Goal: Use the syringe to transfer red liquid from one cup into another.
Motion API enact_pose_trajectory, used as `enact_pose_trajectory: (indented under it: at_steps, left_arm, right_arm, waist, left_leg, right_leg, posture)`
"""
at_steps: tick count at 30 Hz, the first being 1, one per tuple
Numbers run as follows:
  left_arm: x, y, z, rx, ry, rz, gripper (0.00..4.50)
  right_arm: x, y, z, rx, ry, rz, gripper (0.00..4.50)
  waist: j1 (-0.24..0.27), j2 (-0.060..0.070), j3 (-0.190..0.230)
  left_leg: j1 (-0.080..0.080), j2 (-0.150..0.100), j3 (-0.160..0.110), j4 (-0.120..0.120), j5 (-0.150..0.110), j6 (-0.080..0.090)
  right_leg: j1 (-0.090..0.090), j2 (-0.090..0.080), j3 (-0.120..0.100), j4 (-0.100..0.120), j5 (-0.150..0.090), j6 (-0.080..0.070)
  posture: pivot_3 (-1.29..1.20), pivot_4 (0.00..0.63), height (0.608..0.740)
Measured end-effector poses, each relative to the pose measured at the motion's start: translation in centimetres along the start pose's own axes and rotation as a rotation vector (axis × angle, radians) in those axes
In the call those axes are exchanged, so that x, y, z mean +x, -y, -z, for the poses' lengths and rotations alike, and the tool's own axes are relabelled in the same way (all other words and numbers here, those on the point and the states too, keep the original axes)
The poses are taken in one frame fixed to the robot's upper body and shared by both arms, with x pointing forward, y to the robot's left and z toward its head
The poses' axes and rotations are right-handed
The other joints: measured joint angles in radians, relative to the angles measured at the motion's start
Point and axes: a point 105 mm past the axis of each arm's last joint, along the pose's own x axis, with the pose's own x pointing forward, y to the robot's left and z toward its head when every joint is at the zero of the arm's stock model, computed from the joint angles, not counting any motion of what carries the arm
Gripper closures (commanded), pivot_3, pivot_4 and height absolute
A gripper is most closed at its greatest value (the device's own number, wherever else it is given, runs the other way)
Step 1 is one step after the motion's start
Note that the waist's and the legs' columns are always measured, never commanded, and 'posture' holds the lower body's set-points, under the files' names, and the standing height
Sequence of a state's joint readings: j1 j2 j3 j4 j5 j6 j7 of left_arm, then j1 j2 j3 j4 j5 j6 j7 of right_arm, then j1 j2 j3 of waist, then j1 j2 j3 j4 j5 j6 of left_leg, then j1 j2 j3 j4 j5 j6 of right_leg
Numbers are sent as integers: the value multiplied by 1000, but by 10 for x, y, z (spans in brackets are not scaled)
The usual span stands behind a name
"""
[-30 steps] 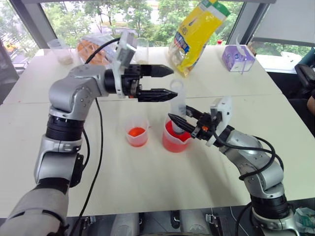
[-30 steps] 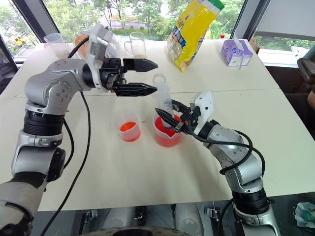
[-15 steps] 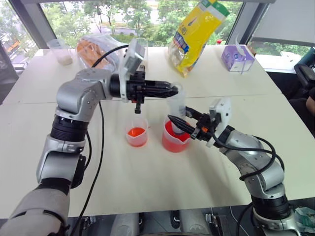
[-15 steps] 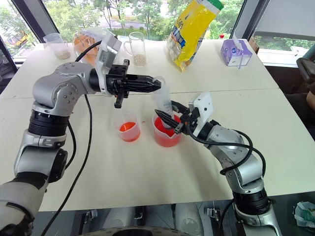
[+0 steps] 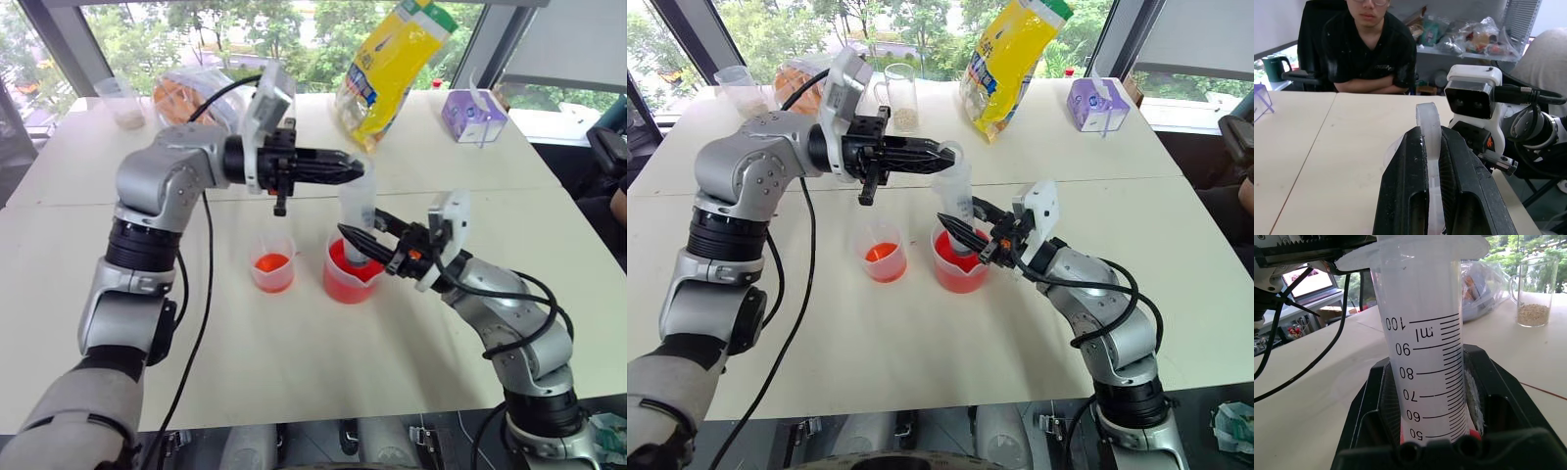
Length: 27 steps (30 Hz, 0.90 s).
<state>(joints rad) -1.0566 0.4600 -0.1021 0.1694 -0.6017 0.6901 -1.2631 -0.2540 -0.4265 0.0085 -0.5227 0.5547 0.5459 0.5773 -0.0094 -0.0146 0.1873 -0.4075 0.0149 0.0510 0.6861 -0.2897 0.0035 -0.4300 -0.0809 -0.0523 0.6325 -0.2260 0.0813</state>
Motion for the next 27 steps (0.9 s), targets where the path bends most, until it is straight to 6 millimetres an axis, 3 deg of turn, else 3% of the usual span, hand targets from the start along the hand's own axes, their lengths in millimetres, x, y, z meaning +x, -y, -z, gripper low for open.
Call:
enact_pose_trajectory:
  at_steps: [18, 27]
  left_arm:
    - [0, -5, -1, -16, 9, -10, 4445]
    - [-8, -1, -10, 56, 16, -28, 4445]
  right_arm:
    - [-3, 3, 7, 26, -31, -8, 3084]
    - [1, 8, -9, -22, -35, -26, 3084]
  waist:
    - [0, 0, 0]
    - [-1, 0, 0]
  left_leg:
    - [0, 0, 0, 0, 0, 0]
    - [0, 0, 0, 0, 0, 0]
  right_leg:
    - [0, 0, 0, 0, 0, 0]
    - [0, 0, 0, 0, 0, 0]
  posture:
    - [0, 150, 740]
    - [0, 150, 740]
